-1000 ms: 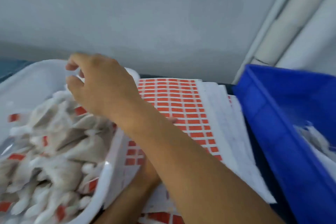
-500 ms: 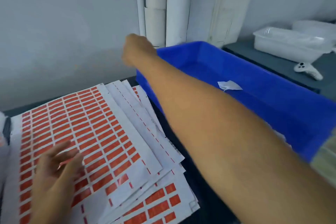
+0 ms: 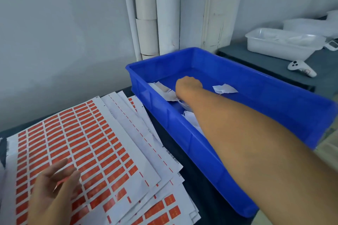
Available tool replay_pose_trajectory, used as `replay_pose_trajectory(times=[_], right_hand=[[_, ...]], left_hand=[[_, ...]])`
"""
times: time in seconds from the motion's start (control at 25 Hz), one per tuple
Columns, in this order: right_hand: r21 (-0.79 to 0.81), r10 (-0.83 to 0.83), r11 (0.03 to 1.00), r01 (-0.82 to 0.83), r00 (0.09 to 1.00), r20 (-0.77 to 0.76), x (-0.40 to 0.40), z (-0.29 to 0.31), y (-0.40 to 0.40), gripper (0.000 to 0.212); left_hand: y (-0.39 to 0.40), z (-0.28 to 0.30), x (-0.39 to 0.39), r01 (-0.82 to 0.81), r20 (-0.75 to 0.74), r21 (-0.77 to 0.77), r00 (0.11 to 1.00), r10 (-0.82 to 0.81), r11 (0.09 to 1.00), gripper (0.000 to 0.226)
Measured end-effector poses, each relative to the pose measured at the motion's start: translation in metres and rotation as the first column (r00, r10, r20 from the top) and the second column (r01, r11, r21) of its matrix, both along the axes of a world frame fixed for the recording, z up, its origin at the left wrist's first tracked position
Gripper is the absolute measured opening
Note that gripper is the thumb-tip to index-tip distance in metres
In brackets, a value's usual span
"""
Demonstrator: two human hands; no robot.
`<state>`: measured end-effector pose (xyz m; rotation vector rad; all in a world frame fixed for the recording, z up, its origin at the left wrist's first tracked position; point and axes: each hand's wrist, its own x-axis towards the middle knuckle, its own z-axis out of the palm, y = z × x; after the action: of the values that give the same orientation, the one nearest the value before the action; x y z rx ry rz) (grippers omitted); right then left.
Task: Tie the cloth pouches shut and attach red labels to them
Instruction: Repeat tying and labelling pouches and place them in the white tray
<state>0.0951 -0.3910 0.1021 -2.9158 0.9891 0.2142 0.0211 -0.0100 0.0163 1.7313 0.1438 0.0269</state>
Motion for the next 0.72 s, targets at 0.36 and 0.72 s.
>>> replay_pose_trajectory(times=[0.36, 0.72], right_hand=[[-0.063, -0.004, 0.998, -0.001, 0.997, -0.075, 0.000, 0.009, -0.022, 0.014], [-0.254, 0.159, 0.959, -0.127, 0.981, 0.108, 0.034, 0.086, 0.023, 0.026]], left_hand=[[0.002, 0.004, 0.004, 0.023, -0.012, -0.036, 1.000, -0.023, 0.999, 0.033], [0.005, -0.001, 0.002, 0.025, 0.025, 0.019, 0.999, -0.025, 1.000, 0.028]])
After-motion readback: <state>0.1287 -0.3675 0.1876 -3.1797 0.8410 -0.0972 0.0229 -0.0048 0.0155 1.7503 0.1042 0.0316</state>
